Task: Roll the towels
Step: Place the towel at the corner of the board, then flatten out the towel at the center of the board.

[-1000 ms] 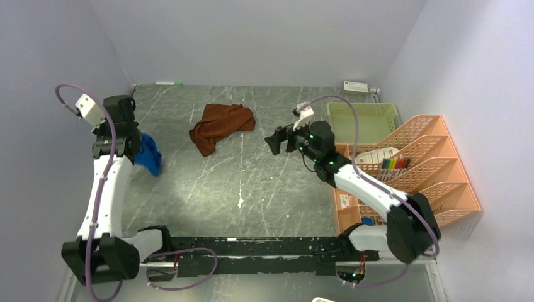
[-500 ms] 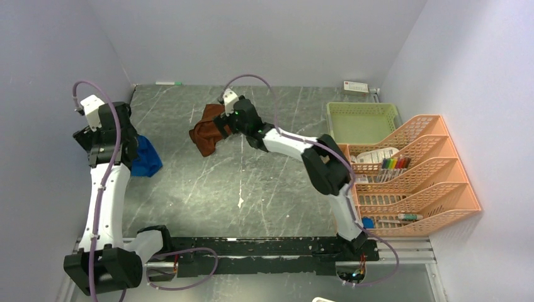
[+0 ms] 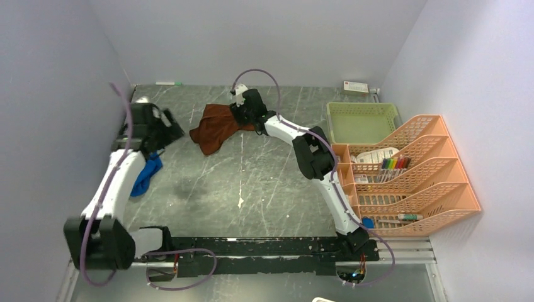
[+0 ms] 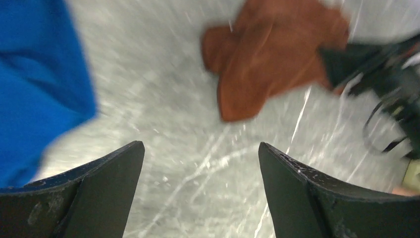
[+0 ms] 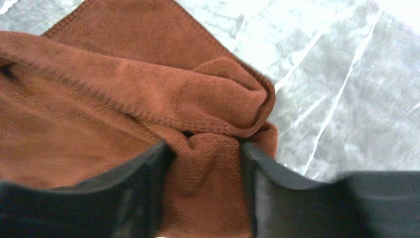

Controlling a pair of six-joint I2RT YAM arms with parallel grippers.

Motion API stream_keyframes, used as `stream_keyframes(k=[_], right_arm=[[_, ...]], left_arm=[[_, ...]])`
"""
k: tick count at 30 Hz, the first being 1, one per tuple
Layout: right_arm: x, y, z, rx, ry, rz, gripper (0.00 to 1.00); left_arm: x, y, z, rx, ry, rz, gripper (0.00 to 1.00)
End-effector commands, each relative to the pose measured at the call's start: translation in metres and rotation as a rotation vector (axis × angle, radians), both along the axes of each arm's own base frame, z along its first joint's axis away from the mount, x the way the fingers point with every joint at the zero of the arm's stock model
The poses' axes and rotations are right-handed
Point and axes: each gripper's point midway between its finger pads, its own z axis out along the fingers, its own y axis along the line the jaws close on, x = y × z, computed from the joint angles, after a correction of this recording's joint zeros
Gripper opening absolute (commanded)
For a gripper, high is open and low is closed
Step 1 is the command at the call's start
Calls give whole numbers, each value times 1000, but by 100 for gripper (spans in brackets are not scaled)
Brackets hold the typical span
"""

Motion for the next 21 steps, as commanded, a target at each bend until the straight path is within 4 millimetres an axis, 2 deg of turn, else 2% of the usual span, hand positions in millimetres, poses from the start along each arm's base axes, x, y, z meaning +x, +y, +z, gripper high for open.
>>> stream_keyframes(k=[1, 3, 6, 10, 12, 17, 21], right_arm=[[-5, -21, 2, 21, 67, -24, 26], [-6, -25, 1, 39, 96, -21, 10], [-11, -26, 4, 62, 104, -6, 12], [-18, -28, 8, 68, 102, 9, 15], [-20, -29, 7, 58, 106, 15, 16], [-23, -31, 3, 35, 115, 34, 16], [-26, -33, 0, 29, 121, 44, 16]], left_arm=[[16, -89, -61, -188, 66, -222, 94], [17, -115, -85, -195, 95, -255, 91], [21, -137, -111, -167, 117, -277, 92], [36, -150, -133, -139, 130, -281, 92], [44, -150, -144, -126, 141, -267, 92], [57, -132, -165, -27, 188, -184, 91], [67, -119, -165, 20, 150, -118, 89]])
